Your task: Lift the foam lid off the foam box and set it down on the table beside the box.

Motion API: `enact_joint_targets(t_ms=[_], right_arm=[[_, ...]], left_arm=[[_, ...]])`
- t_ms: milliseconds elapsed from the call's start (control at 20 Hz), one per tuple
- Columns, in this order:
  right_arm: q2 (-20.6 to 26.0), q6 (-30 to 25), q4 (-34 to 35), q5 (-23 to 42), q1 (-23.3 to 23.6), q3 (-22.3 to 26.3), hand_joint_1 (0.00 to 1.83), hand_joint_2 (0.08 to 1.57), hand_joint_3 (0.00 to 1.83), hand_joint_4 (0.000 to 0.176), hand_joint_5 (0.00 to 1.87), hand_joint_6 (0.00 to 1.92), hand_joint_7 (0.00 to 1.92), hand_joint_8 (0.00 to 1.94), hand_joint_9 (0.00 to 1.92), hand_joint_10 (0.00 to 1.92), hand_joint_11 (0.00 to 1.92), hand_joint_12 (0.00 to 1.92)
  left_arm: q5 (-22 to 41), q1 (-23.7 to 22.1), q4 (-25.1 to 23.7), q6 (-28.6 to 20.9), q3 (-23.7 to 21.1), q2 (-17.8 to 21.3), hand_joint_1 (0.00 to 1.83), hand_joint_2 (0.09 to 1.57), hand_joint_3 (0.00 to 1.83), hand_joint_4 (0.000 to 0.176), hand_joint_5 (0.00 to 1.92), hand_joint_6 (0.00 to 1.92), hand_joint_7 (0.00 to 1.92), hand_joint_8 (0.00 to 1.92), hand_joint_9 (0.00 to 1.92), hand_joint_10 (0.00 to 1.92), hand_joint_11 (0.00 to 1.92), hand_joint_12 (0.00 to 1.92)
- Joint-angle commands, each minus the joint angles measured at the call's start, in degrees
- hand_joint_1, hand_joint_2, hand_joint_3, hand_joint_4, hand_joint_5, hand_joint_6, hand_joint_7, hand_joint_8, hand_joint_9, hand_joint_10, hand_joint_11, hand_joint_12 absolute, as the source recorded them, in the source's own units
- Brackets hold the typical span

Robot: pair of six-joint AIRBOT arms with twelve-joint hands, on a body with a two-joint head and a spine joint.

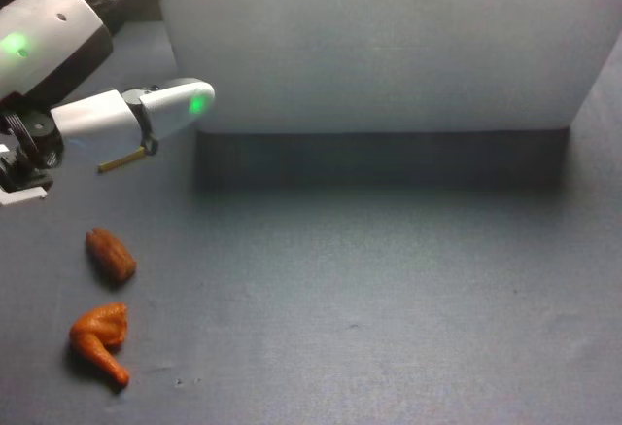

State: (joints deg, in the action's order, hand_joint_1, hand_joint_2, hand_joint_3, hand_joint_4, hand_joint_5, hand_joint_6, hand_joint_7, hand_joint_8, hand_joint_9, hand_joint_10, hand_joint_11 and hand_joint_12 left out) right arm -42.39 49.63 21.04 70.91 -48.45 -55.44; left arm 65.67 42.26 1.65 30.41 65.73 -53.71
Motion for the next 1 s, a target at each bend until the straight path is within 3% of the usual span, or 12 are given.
enact_joint_targets(t_ms=[0, 50, 100, 200, 250, 300, 350, 500, 550, 750, 850, 950], right_arm=[[0.21, 0.18, 1.26, 7.66, 0.56, -0.72, 0.42, 1.27, 0.00, 0.034, 0.00, 0.00, 0.00, 0.00, 0.00, 0.00, 0.00, 0.00], [-0.35, 0.20, 2.45, 7.65, 0.74, -1.44, 0.40, 1.29, 0.01, 0.018, 0.00, 0.00, 0.00, 0.00, 0.00, 0.00, 0.01, 0.01], [-0.64, 0.23, 3.20, 7.45, 0.84, -1.91, 0.40, 1.30, 0.01, 0.001, 0.00, 0.00, 0.00, 0.00, 0.00, 0.00, 0.01, 0.01], [-1.05, 0.23, 4.21, 6.99, 1.07, -2.66, 0.43, 1.29, 0.00, 0.000, 0.00, 0.00, 0.00, 0.00, 0.00, 0.00, 0.03, 0.02], [-1.43, 0.34, 5.01, 6.59, 1.37, -3.26, 0.49, 1.28, 0.00, 0.000, 0.00, 0.00, 0.00, 0.00, 0.00, 0.00, 0.02, 0.02], [-1.73, 0.38, 5.63, 6.31, 1.66, -3.74, 0.52, 1.26, 0.01, 0.000, 0.00, 0.00, 0.00, 0.00, 0.00, 0.00, 0.00, 0.24], [-2.02, 0.49, 6.27, 5.88, 2.02, -4.20, 0.58, 1.24, 0.00, 0.000, 0.00, 0.00, 0.00, 0.00, 0.00, 0.00, 0.00, 0.77], [-3.09, 0.89, 8.14, 4.39, 3.58, -5.79, 0.64, 1.18, 0.00, 0.000, 0.00, 0.00, 0.00, 0.00, 0.04, 0.03, 0.00, 1.58], [-3.52, 1.03, 8.56, 3.47, 4.37, -6.42, 0.66, 1.16, 0.00, 0.000, 0.00, 0.00, 0.00, 0.00, 0.03, 0.05, 0.00, 1.60], [-5.86, 2.98, 9.10, -1.94, 9.10, -9.33, 0.68, 1.15, 0.00, 0.000, 0.00, 0.00, 0.00, 0.00, 0.00, 0.23, 0.00, 1.70], [-6.87, 4.11, 9.30, -4.61, 11.43, -10.57, 0.63, 1.14, 0.00, 0.000, 0.00, 0.00, 0.00, 0.00, 0.00, 0.02, 0.00, 1.61], [-8.08, 4.12, 9.67, -6.88, 13.63, -12.10, 0.65, 1.14, 0.00, 0.000, 0.00, 0.00, 0.00, 0.00, 0.00, 0.00, 0.00, 1.59]], left_arm=[[7.61, -0.81, 2.50, 0.71, 0.29, 0.01, 0.52, 1.30, 0.00, 0.040, 0.03, 0.00, 0.00, 0.00, 0.00, 0.00, 0.00, 0.12], [7.66, -0.81, 4.00, 1.25, 0.63, -0.13, 0.57, 1.29, 0.00, 0.077, 0.01, 0.00, 0.00, 0.00, 0.00, 0.00, 0.00, 0.06], [7.65, -0.81, 5.16, 1.27, 1.15, -0.40, 0.57, 1.28, 0.00, 0.082, 0.00, 0.00, 0.00, 0.00, 0.00, 0.00, 0.00, 0.01], [7.58, -0.90, 6.90, 1.30, 2.07, -1.01, 0.55, 1.24, 0.00, 0.082, 0.00, 0.00, 0.00, 0.00, 0.00, 0.00, 0.02, 0.01], [7.47, -1.02, 8.12, 1.56, 2.60, -1.38, 0.59, 1.19, 0.05, 0.068, 0.00, 0.00, 0.00, 0.00, 0.00, 0.00, 0.00, 0.44], [7.55, -1.10, 9.08, 1.56, 3.05, -1.67, 0.61, 1.18, 0.03, 0.073, 0.00, 0.00, 0.00, 0.00, 0.00, 0.00, 0.00, 0.95], [6.83, -1.39, 9.92, 1.76, 3.57, -2.02, 0.61, 1.17, 0.01, 0.084, 0.00, 0.00, 0.00, 0.00, 0.00, 0.00, 0.00, 1.31], [4.62, -2.59, 12.79, 1.32, 6.40, -3.97, 0.61, 1.13, 0.00, 0.112, 0.00, 0.00, 0.00, 0.00, 0.00, 0.00, 0.00, 1.79], [4.15, -2.80, 13.83, 1.17, 7.19, -4.56, 0.60, 1.12, 0.00, 0.109, 0.00, 0.00, 0.00, 0.00, 0.00, 0.00, 0.00, 1.89], [2.94, -2.96, 17.60, 1.10, 9.05, -5.50, 0.61, 1.09, 0.00, 0.051, 0.00, 0.00, 0.00, 0.00, 0.00, 0.00, 0.00, 1.92], [2.17, -2.93, 19.17, 0.59, 10.25, -6.37, 0.62, 1.06, 0.00, 0.055, 0.00, 0.00, 0.00, 0.00, 0.00, 0.00, 0.00, 1.92], [1.50, -3.07, 20.36, -0.42, 11.57, -7.31, 0.65, 1.04, 0.00, 0.058, 0.00, 0.00, 0.00, 0.00, 0.00, 0.00, 0.00, 1.92]])
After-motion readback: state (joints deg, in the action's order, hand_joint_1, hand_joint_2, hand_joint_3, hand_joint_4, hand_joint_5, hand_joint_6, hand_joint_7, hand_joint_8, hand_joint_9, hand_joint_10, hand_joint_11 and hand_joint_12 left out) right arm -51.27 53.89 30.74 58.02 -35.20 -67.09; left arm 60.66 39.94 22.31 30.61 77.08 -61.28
